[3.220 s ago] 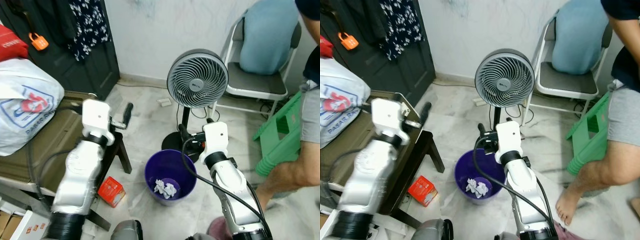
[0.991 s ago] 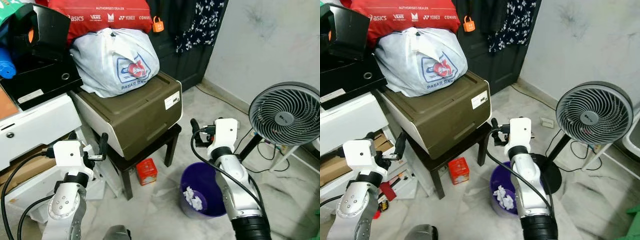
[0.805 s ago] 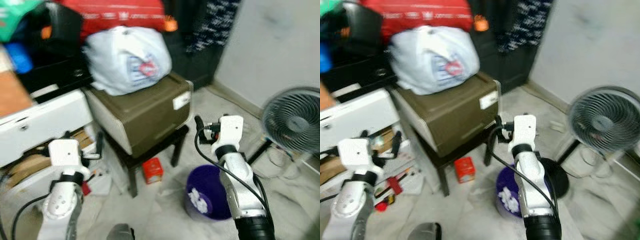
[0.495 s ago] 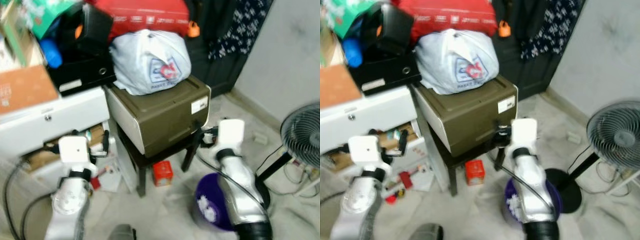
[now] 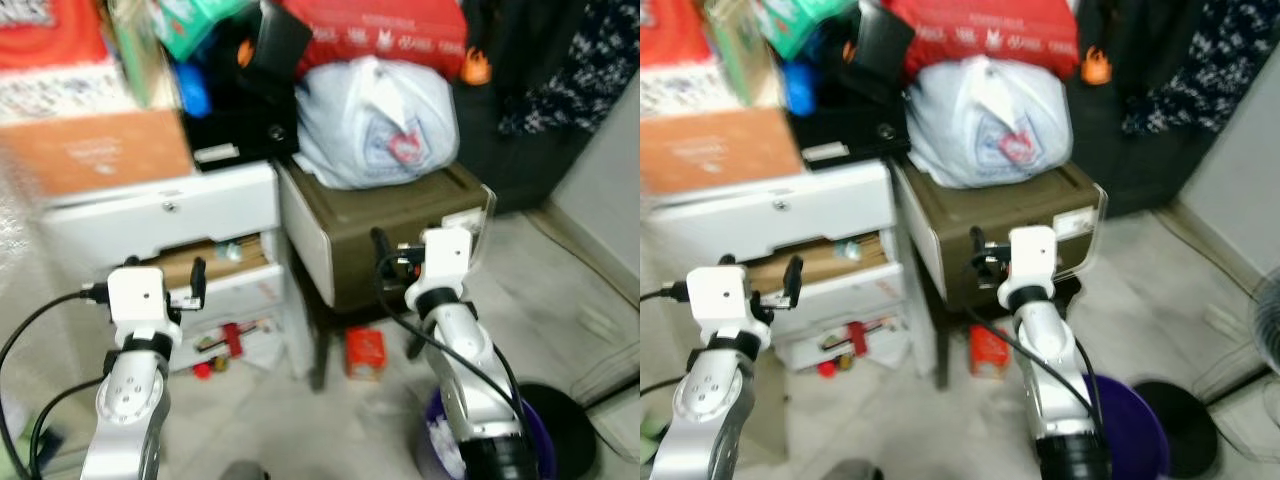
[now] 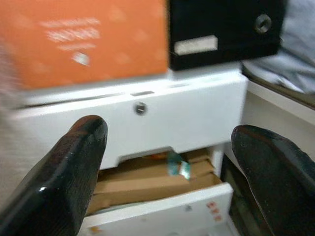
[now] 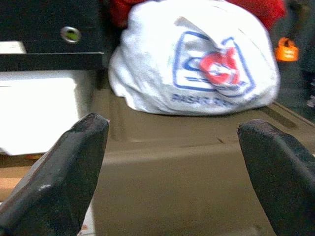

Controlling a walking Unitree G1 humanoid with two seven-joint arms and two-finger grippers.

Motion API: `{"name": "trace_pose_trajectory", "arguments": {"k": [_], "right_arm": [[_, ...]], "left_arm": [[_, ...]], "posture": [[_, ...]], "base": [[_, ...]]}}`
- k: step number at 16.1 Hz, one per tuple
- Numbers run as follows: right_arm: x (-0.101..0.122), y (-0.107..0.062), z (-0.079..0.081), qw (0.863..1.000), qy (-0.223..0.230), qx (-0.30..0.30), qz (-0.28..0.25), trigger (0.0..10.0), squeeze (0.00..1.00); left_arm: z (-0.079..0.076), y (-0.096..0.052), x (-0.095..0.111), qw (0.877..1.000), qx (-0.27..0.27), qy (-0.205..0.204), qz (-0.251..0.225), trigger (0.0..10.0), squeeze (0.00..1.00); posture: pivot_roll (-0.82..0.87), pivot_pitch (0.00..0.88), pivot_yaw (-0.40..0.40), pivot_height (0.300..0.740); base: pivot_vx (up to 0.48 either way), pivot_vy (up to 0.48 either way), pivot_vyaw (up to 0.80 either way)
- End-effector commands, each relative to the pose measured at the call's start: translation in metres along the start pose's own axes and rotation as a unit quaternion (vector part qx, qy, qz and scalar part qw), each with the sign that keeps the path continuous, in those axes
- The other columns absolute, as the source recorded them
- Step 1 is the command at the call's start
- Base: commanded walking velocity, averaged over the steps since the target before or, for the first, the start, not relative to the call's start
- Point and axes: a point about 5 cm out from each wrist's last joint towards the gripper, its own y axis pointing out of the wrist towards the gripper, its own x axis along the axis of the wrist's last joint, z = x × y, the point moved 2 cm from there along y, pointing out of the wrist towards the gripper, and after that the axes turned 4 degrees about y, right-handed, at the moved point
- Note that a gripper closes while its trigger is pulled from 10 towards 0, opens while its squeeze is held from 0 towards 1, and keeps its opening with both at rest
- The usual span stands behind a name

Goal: Clean up the room

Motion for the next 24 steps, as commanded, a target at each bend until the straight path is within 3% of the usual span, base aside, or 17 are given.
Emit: {"name": "trace_pose_trajectory", "arguments": {"k": [1,13,24], "right_arm": [[0.0002,-0.0008,-0.0078,1.0,-0.001,-0.011,0.001,10.0,0.0],[0.0021,0.0067,-0.0039,1.0,0.0,-0.005,-0.005,10.0,0.0],[0.0018,0.0087,-0.006,1.0,-0.001,-0.019,-0.009,10.0,0.0]], "left_arm": [[-0.0035,-0.0005,0.0003,1.0,-0.008,0.003,0.003,10.0,0.0],[-0.0044,0.0055,0.0031,1.0,-0.011,0.01,0.001,10.0,0.0],[-0.0092,0.0089,0.0031,1.0,-0.013,0.002,0.001,10.0,0.0]], "posture": [[0.06,0.0,-0.024,0.74],[0.07,0.0,-0.014,0.74],[0.06,0.0,-0.014,0.74]], "base": [[0.0,0.0,0.8],[0.0,0.0,0.8],[0.0,0.0,0.04]]}}
